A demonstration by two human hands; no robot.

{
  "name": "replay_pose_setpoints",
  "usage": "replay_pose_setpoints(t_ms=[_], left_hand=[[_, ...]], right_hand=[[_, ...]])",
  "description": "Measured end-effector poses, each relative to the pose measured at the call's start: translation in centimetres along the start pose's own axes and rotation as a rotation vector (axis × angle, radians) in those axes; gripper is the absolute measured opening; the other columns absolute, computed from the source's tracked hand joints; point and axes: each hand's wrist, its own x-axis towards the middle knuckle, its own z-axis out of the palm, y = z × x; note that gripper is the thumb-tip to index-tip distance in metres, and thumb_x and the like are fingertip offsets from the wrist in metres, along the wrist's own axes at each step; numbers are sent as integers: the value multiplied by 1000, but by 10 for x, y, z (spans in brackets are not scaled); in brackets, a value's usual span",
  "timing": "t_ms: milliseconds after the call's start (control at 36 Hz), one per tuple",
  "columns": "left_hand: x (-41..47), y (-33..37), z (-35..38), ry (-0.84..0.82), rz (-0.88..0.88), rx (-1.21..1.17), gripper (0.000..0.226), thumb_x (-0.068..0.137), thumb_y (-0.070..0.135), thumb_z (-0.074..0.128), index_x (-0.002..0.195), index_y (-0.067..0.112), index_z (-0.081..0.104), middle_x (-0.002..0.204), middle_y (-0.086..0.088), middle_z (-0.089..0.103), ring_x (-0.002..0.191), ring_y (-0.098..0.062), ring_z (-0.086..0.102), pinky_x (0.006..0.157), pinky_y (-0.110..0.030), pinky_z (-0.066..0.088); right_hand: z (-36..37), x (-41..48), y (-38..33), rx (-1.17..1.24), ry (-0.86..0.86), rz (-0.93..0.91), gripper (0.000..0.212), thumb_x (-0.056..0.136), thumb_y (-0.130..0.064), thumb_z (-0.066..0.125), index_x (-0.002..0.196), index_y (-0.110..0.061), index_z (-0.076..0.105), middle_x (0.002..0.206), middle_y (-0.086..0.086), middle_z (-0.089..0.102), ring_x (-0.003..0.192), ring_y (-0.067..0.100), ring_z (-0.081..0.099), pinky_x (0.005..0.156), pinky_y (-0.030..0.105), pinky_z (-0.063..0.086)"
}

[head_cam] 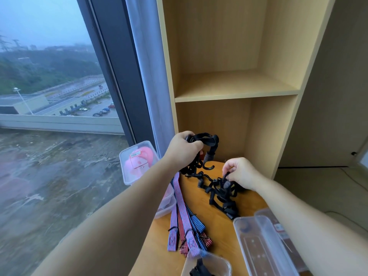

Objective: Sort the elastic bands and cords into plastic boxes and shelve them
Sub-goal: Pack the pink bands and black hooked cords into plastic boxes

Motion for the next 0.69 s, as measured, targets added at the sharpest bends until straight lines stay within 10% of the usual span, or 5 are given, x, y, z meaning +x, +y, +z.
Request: replay_pose_setpoints(t_ms=[139,278,417,528,694], left_hand=[[-6,11,-7,-19,13,7,11,83,11,58,74,17,60,64,-3,68,56,-19,65,56,-29,57],[-23,26,-16,-58,32,60,11,82,12,59,73,18,61,64,0,70,52,-12,64,50,-20,52],[-52,43,-25,-86,59,110,11,83,22,66,72,22,65,64,1,67,55,-11,63,57,-25,53],[-86,55,-35,-23,95,72,24,81,47,73,79,24,69,63,8,68,60,-10,66,62,-26,55],[-137,67,-66,149,73,36,63,91,61,51,92,-2,54,82,-22,63,65,-29,57,62,-35,47]], right_hand=[[-3,-9,-5,-15,-33,-33,37,81,12,64,91,-24,67,101,-2,66,102,18,64,89,35,55],[-21,-29,-54,563,-166,-220,78,78,5,75,141,-23,39,126,-6,62,122,15,57,97,30,49],[-41,-65,-110,522,-216,-407,52,79,1,75,125,-18,60,107,17,70,93,38,68,87,46,57],[-46,-93,-128,469,-139,-404,24,80,8,71,98,-7,70,63,2,63,58,16,57,66,33,57],[-60,-142,-117,512,-176,-246,26,81,9,70,104,1,66,61,6,50,49,15,42,53,30,46]])
